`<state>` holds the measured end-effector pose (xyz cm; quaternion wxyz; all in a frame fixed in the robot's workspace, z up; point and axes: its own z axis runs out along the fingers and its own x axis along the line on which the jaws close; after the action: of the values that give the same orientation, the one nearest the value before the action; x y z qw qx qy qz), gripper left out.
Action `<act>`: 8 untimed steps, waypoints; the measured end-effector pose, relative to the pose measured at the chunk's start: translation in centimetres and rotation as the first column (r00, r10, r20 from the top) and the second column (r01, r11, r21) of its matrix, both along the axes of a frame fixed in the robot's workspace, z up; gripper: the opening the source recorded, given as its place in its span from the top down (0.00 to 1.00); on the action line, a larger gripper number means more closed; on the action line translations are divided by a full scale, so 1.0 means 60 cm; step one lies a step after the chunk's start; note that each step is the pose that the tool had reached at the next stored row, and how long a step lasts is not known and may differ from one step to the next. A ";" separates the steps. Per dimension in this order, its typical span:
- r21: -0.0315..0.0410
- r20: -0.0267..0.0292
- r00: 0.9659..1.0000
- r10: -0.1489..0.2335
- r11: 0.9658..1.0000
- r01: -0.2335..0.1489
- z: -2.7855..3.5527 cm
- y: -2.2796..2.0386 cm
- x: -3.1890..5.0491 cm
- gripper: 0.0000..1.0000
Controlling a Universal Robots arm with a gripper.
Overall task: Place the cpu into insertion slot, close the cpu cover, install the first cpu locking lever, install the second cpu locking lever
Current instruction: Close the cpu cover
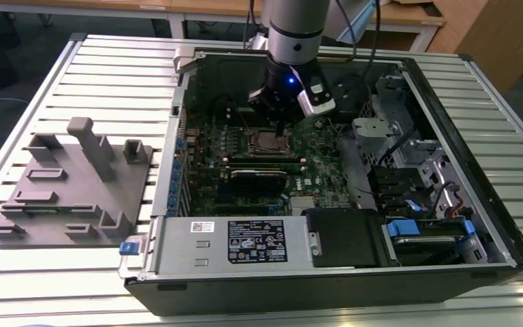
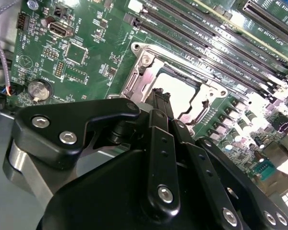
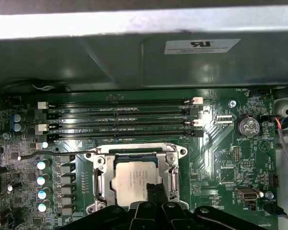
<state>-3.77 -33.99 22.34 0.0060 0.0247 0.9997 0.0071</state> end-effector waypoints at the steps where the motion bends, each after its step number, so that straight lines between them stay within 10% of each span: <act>1: 0.000 0.000 1.000 0.000 1.000 0.000 0.000 0.0000 0.000 0.89; 8: 0.000 0.000 1.000 0.000 1.000 0.000 -0.002 -0.0001 -0.005 0.89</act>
<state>-4.09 -34.00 22.19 0.0061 0.0247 0.9997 0.0071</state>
